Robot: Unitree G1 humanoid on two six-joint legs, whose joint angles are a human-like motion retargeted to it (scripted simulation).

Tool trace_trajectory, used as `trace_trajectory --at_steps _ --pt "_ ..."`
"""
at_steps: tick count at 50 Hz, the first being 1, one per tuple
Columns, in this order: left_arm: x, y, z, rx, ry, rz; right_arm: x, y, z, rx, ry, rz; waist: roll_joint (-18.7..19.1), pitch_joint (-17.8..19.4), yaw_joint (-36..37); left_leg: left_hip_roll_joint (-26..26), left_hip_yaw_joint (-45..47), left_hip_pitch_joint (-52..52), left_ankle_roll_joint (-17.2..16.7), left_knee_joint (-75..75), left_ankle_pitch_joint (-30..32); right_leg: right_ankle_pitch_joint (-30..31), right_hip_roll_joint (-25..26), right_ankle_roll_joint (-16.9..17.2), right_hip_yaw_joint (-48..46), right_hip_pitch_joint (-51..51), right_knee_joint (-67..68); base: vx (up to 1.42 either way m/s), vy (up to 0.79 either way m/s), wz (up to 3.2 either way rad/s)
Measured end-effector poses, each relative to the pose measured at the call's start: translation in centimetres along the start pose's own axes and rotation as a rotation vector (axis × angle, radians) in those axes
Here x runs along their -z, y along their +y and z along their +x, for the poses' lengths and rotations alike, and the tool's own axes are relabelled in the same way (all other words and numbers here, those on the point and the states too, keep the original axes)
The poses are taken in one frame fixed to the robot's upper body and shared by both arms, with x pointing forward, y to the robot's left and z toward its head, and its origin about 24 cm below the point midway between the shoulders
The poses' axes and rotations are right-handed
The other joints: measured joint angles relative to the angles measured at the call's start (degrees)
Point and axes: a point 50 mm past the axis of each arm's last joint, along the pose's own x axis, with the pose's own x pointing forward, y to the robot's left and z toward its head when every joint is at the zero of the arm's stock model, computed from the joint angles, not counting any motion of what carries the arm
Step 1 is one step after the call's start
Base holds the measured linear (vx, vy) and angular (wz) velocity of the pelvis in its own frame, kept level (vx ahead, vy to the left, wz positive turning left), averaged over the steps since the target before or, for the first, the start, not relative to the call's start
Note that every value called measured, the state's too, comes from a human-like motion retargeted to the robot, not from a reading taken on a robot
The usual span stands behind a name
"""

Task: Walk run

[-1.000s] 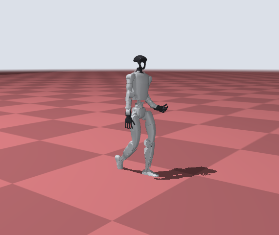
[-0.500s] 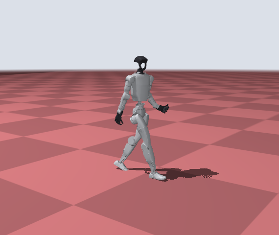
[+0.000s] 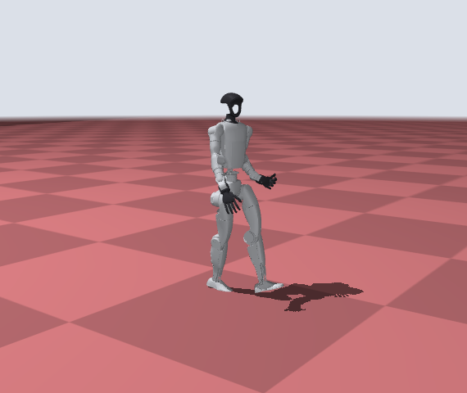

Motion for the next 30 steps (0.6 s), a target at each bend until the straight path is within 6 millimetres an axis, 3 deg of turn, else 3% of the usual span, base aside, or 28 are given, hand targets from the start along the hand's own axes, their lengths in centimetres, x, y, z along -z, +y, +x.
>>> trace_trajectory --at_steps 3,5,8,10,12,13,14,18,23,25,28,30 --pt "0.0 -0.1 0.1 -0.014 -0.010 -0.004 0.0 0.5 0.0 -0.003 -0.005 0.017 -0.5 0.2 0.4 0.1 3.1 0.7 -1.6 -1.4 -1.9 1.3 0.2 0.9 -0.8 3.2 1.2 1.17 -0.09 -0.33" --pt "0.1 0.0 0.1 -0.028 -0.009 -0.011 1.1 1.8 -0.3 -0.034 0.032 0.034 -1.0 -0.1 1.9 1.5 6.2 1.4 1.8 2.8 -1.5 4.7 0.1 2.0 -0.3 4.6 2.9 0.99 -0.09 -0.80" --pt "0.7 0.4 -0.9 -0.067 0.003 -0.030 4.8 5.3 -1.6 -0.142 0.169 0.044 -1.6 -1.9 5.3 2.4 3.7 3.3 2.1 4.3 4.8 18.5 -1.7 3.7 -3.9 5.5 7.9 1.04 -0.06 -1.06" --pt "1.0 0.9 -1.7 -0.103 0.009 -0.055 7.8 8.1 -3.3 -0.234 0.298 0.026 -1.8 -3.2 4.9 2.4 -2.5 3.2 2.9 7.8 3.4 30.1 -2.4 6.0 -4.1 3.4 15.1 1.27 -0.01 -0.40" --pt "0.8 1.5 -1.8 -0.128 0.003 -0.066 10.7 10.4 -5.3 -0.318 0.433 0.005 -2.7 -2.6 2.7 1.4 -1.8 5.4 3.8 10.4 0.4 34.1 -2.4 7.3 -2.7 -3.3 32.3 1.23 -0.01 0.09" --pt "0.6 1.6 -1.7 -0.130 -0.001 -0.061 12.1 11.1 -6.4 -0.356 0.498 0.003 -4.0 -1.8 2.3 1.0 3.7 8.3 4.5 10.7 -0.9 34.1 -5.8 7.3 -4.6 -6.3 42.5 0.97 0.00 -0.08" --pt "0.3 1.7 -1.5 -0.130 -0.008 -0.046 13.3 11.9 -7.6 -0.402 0.551 0.004 -2.9 -1.4 2.3 2.2 4.9 10.8 4.5 9.6 -1.8 34.1 -6.6 6.4 -7.0 -8.1 45.5 0.94 0.01 -0.35" --pt "-1.1 1.6 0.2 -0.117 -0.055 -0.005 16.6 14.4 -11.5 -0.571 0.693 0.020 3.7 -0.4 1.7 7.3 2.2 16.2 3.0 6.5 -4.0 27.2 -1.5 3.8 -10.4 -15.9 42.9 0.75 -0.01 -0.15" --pt "-3.1 0.9 1.9 -0.022 -0.121 0.025 19.8 15.9 -15.5 -0.593 0.805 0.073 6.1 0.9 -6.9 5.4 -1.6 21.7 3.1 4.5 -7.0 15.1 -3.6 11.7 -9.2 -27.7 33.5 0.80 -0.03 1.20" --pt "-4.0 0.9 2.3 0.010 -0.141 0.038 20.7 16.5 -16.9 -0.593 0.858 0.108 5.2 1.4 -8.8 3.2 -2.3 24.8 3.5 3.6 -8.5 14.0 -6.6 14.9 -7.9 -29.8 24.4 0.82 -0.15 0.41" --pt "-5.0 1.0 2.8 0.036 -0.166 0.048 21.4 17.2 -18.4 -0.621 0.931 0.185 2.8 2.7 -10.6 0.5 -2.5 30.6 2.8 2.6 -10.8 12.7 -12.1 17.2 -6.8 -31.5 10.5 0.79 -0.22 0.25" --pt "-5.5 1.1 3.0 0.035 -0.184 0.055 21.5 17.6 -19.0 -0.645 0.967 0.232 2.3 3.2 -11.7 0.1 -3.0 34.1 1.8 2.1 -12.1 9.7 -12.6 18.5 -2.9 -32.9 2.7 0.84 -0.26 0.19"
